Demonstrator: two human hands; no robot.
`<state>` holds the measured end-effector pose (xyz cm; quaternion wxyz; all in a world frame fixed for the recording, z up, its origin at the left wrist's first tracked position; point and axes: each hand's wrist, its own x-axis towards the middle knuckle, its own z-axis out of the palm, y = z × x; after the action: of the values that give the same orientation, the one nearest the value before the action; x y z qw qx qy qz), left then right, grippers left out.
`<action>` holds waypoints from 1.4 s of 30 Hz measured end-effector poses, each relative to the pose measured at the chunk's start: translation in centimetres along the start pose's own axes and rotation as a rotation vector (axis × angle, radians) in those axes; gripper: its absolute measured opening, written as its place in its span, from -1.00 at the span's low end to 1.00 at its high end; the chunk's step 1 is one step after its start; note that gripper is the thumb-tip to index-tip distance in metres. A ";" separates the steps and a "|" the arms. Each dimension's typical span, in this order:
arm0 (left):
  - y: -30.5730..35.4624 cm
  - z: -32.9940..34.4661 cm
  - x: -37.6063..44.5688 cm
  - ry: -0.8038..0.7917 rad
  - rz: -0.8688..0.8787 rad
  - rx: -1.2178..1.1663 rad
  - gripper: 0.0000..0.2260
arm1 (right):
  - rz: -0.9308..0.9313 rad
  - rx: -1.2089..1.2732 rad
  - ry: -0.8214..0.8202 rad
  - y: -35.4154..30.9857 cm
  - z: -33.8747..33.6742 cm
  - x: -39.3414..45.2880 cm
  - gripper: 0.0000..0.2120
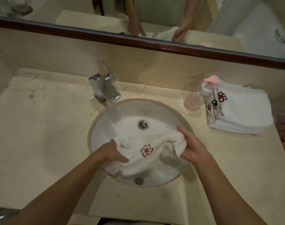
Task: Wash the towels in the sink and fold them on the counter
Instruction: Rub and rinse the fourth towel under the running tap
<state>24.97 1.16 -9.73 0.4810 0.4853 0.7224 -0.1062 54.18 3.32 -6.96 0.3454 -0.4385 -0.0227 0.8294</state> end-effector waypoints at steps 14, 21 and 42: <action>-0.1 2.7 0.6 0.400 -0.020 -1.271 -0.40 | -0.295 -0.406 0.179 9.1 4.4 0.1 -0.79; 3.6 5.5 -4.8 0.324 0.349 -0.510 -0.64 | -0.340 -0.329 0.460 9.9 8.3 5.8 -0.88; 3.5 5.3 -6.3 0.254 0.445 -0.221 -0.52 | -0.362 0.059 0.634 7.3 6.6 7.8 -0.90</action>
<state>31.36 -4.15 -6.31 0.4482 0.5860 0.6596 0.1434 42.29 4.17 -10.91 0.4891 -0.6524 0.0321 0.5780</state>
